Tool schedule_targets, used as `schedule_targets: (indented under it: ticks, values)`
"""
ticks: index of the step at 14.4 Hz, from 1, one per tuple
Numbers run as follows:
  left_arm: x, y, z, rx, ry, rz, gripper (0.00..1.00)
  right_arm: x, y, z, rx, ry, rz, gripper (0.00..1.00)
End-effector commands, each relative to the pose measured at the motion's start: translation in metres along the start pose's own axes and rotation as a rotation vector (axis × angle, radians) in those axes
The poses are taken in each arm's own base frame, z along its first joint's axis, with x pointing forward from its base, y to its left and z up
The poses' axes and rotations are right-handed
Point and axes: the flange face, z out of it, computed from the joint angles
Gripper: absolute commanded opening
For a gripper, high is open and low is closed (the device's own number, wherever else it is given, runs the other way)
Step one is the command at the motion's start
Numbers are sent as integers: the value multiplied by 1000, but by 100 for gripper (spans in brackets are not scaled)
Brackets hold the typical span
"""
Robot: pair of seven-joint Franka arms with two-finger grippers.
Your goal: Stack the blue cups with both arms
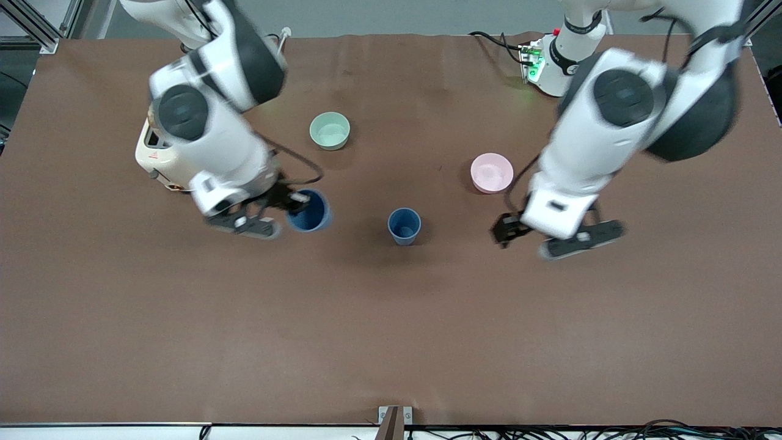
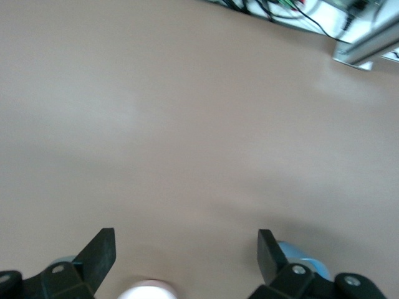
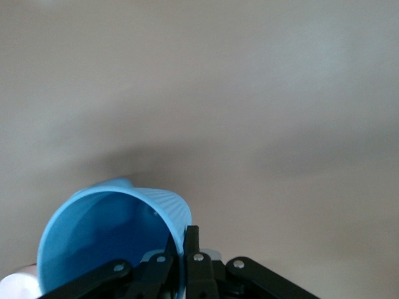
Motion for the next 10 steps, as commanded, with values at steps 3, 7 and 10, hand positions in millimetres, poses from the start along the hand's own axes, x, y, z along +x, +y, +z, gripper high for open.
schedule_targets:
  ticks: [3, 7, 10]
  values:
    - [5, -80, -56, 73, -8, 142, 100, -60, -106, 65, -30, 60, -2, 1]
    - [6, -139, -88, 55, -41, 207, 100, -40, -121, 117, 26, 117, -20, 1]
    - [-10, -178, -100, 39, -105, 284, 100, -48, -119, 112, -5, 91, -24, 1]
